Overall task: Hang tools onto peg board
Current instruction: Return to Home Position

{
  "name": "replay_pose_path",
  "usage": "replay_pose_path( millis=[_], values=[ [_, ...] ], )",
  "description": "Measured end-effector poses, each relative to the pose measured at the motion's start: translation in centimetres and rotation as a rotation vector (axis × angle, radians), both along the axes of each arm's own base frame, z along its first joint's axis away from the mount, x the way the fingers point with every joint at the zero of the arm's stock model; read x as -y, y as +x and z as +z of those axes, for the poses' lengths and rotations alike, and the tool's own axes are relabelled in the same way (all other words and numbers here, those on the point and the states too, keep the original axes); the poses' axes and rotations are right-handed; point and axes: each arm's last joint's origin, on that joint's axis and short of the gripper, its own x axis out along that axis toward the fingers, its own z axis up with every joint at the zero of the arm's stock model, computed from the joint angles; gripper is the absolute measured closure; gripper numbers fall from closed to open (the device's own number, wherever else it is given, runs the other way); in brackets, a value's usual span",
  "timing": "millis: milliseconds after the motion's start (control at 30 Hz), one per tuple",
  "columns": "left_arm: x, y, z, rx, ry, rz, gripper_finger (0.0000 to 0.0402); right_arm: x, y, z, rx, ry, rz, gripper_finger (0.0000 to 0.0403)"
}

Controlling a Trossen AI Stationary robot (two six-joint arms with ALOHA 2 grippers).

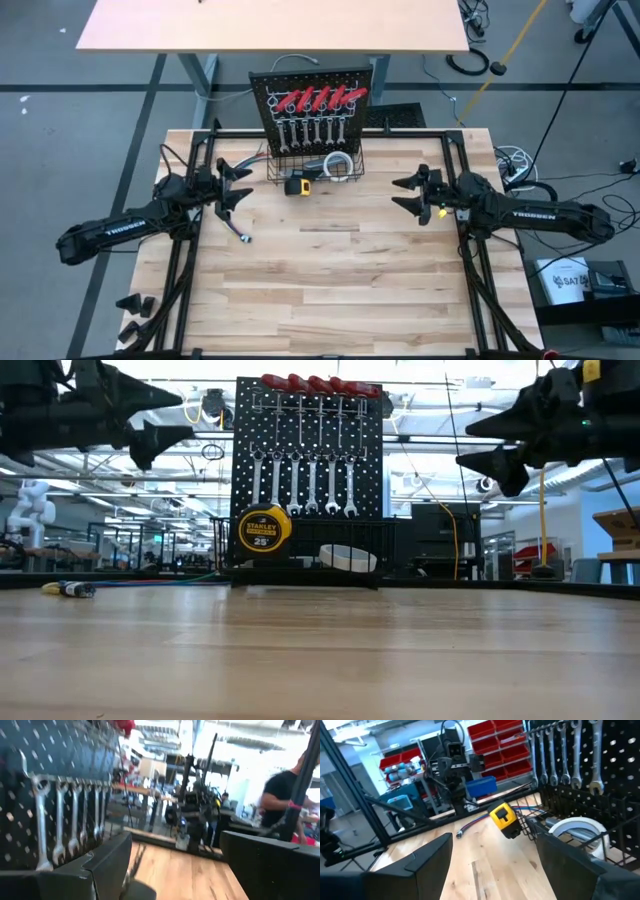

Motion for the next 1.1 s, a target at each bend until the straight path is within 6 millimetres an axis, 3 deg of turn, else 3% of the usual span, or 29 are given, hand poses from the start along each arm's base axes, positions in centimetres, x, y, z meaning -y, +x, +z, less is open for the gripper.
replay_pose_path(
  millis=[300, 833, 1100],
  values=[
    [0.0, -0.2, 0.3, 0.033, 0.014, 0.045, 0.0093, -1.3, -0.8, -0.6, -0.027, 0.000, -0.041, 0.0122],
    [-0.1, -0.1, -1.6, -0.079, -0.037, 0.045, 0.0093, -1.7, -3.3, -1.9, -0.162, -0.001, -0.263, 0.0122],
    [0.1, -0.6, -1.0, -0.016, -0.012, 0.049, 0.0093, -1.8, -4.9, -1.0, -0.194, -0.035, -0.286, 0.0122]
  ],
)
